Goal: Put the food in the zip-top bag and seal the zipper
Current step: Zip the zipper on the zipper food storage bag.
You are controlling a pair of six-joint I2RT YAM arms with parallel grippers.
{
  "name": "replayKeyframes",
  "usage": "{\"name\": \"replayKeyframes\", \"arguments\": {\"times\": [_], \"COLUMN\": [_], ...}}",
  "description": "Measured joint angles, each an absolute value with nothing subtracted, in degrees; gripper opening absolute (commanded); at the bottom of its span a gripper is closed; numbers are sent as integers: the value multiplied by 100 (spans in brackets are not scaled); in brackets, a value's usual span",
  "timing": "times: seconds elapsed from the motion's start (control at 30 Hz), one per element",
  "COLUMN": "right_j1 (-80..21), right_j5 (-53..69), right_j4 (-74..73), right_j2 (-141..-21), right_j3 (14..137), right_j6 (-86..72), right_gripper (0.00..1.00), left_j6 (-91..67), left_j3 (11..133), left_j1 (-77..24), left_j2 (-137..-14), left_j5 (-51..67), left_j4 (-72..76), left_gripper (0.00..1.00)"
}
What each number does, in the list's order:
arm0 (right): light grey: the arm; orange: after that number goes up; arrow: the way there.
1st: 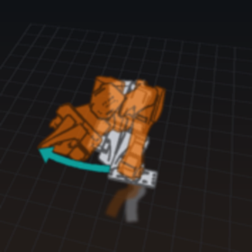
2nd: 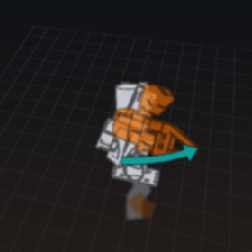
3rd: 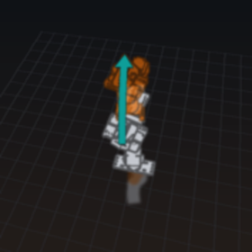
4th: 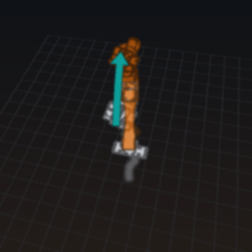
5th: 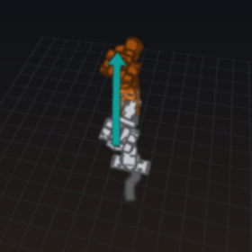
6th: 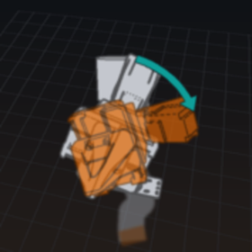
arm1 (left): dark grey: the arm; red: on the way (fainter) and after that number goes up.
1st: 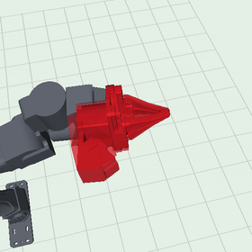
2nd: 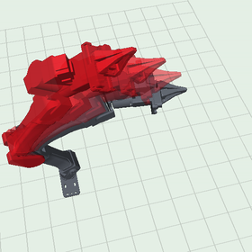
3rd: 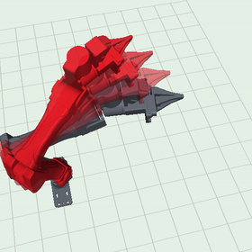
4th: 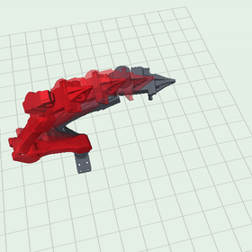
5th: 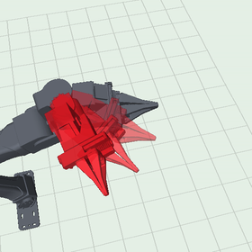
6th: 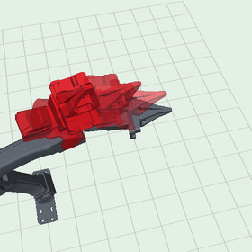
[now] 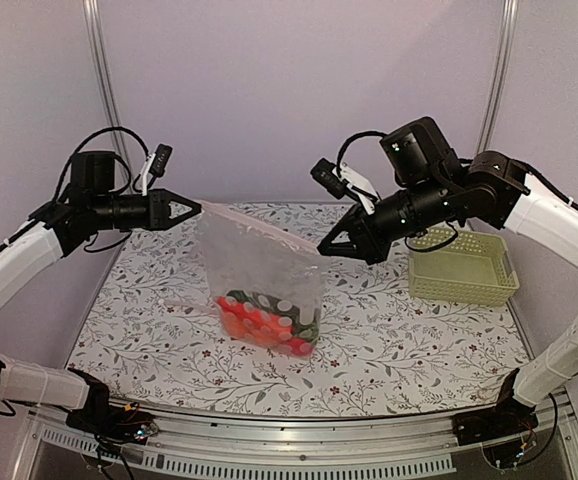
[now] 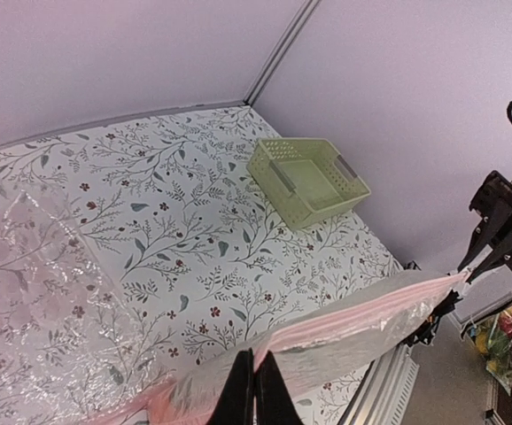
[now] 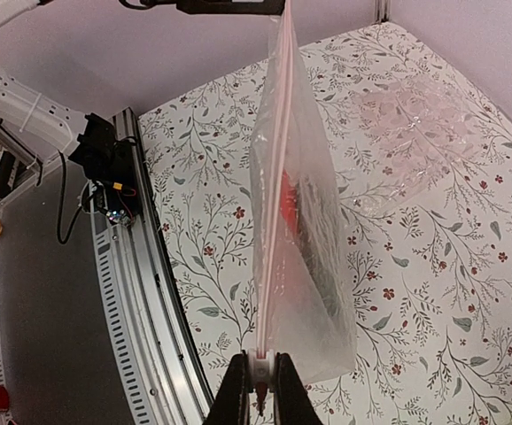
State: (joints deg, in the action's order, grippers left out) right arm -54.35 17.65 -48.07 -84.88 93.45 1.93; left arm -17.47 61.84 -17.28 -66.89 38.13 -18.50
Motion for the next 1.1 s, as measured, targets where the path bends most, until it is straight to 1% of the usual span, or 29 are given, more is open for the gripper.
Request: {"name": "replayKeyframes", "arguments": {"times": [0.6, 0.63, 0.67, 0.7, 0.73, 0.8, 0.83, 0.9, 0.97, 1.0, 1.1], "right_j1": [-5435, -5435, -5435, -5435, -5435, -5435, -5435, -5435, -5435, -5435, -5435], "right_j5": [1767, 1769, 1772, 1772, 1776, 1811, 1831, 1874, 1911, 1918, 1944], "right_j4": [-4829, -4842, -4849, -4858, -4871, -4978, -5081, -5201, -5269, -5280, -5288], "right_j2": [-8468, -8468, -8466, -8460, -8451, -8412, -8374, -8313, -8261, -8248, -8243], "right_j3": [9343, 9343, 9343, 9341, 9336, 9332, 9321, 9319, 9319, 9319, 9310], "right_j6": [183, 172, 167, 161, 150, 137, 115, 75, 82, 84, 73], "right_gripper": [0, 1, 5, 12, 24, 47, 57, 69, 78, 84, 92], "left_j6": [-1730, -1715, -1697, -1675, -1647, -1570, -1507, -1463, -1396, -1380, -1354], "left_j3": [6130, 6130, 6123, 6117, 6099, 6064, 6055, 6023, 5999, 5986, 5931], "left_j1": [-1634, -1614, -1599, -1588, -1577, -1562, -1520, -1426, -1396, -1393, -1391], "left_j2": [-6589, -6589, -6587, -6584, -6573, -6521, -6497, -6423, -6355, -6313, -6160], "left_j5": [3922, 3986, 4056, 4110, 4187, 4285, 4307, 4346, 4392, 4423, 4453], "left_j4": [-1881, -1881, -1879, -1879, -1876, -1861, -1861, -1833, -1824, -1817, -1772], "left_gripper": [0, 0, 0, 7, 19, 50, 64, 82, 93, 97, 99]}}
